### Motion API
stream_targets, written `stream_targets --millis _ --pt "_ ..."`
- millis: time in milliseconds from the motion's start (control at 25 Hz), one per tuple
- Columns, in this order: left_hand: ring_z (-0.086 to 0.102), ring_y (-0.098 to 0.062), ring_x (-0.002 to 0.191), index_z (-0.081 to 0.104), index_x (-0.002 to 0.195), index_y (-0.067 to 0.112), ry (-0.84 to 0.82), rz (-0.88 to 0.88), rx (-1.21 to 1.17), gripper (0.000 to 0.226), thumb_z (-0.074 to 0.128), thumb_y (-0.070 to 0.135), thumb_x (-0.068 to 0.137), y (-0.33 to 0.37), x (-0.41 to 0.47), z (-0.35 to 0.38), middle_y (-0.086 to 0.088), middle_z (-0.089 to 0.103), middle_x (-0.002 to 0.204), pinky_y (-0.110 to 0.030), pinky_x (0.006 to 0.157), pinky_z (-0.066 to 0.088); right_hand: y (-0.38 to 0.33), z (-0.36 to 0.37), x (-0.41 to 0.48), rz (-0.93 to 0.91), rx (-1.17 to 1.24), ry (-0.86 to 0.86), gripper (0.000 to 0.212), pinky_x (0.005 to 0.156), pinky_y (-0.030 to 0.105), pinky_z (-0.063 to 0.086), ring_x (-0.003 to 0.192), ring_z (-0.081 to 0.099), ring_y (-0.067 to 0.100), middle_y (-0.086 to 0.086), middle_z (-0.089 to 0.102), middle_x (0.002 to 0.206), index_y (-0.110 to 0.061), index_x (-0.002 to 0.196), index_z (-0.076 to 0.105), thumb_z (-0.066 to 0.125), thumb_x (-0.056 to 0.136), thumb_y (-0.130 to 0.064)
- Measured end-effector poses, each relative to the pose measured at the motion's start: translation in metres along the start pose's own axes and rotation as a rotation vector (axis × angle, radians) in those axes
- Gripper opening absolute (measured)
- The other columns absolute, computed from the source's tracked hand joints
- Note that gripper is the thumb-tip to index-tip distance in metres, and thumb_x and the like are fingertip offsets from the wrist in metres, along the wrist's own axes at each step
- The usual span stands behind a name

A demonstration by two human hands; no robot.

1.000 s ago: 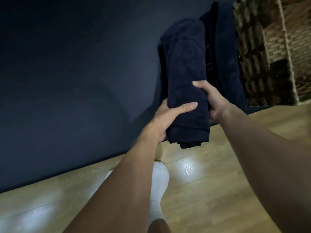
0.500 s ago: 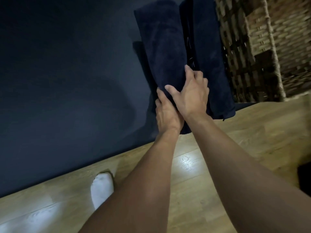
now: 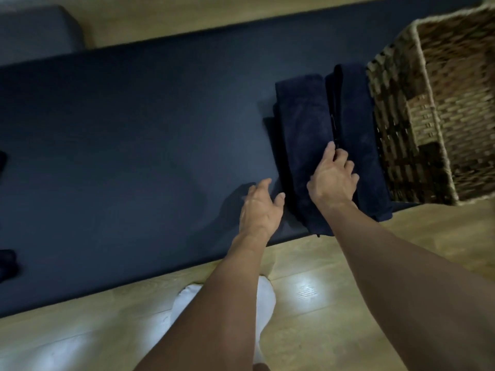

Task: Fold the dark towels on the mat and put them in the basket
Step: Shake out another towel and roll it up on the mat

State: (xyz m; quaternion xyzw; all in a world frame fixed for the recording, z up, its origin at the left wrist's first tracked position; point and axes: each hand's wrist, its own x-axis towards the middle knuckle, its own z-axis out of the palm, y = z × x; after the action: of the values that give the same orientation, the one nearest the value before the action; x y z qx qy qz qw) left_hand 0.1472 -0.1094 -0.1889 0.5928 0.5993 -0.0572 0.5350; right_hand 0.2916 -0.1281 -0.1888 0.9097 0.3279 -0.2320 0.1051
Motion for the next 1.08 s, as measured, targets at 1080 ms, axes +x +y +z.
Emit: stream_targets --millis 1080 --pt "0.049 -0.023 0.126 0.046 0.142 0.022 0.310 -0.269 -0.230 0.043 0.048 0.035 0.101 -0.256 -0.074 -0.244 -0.005 0.054 0.135 -0.034 0.103 0.038 -0.261 0.073 -0.161 -0.320 -0.229 -0.366 0.042 0.104 0.047 0.037 0.130 0.040 0.037 0.015 0.038 0.142 -0.013 0.136 0.039 0.044 0.101 -0.035"
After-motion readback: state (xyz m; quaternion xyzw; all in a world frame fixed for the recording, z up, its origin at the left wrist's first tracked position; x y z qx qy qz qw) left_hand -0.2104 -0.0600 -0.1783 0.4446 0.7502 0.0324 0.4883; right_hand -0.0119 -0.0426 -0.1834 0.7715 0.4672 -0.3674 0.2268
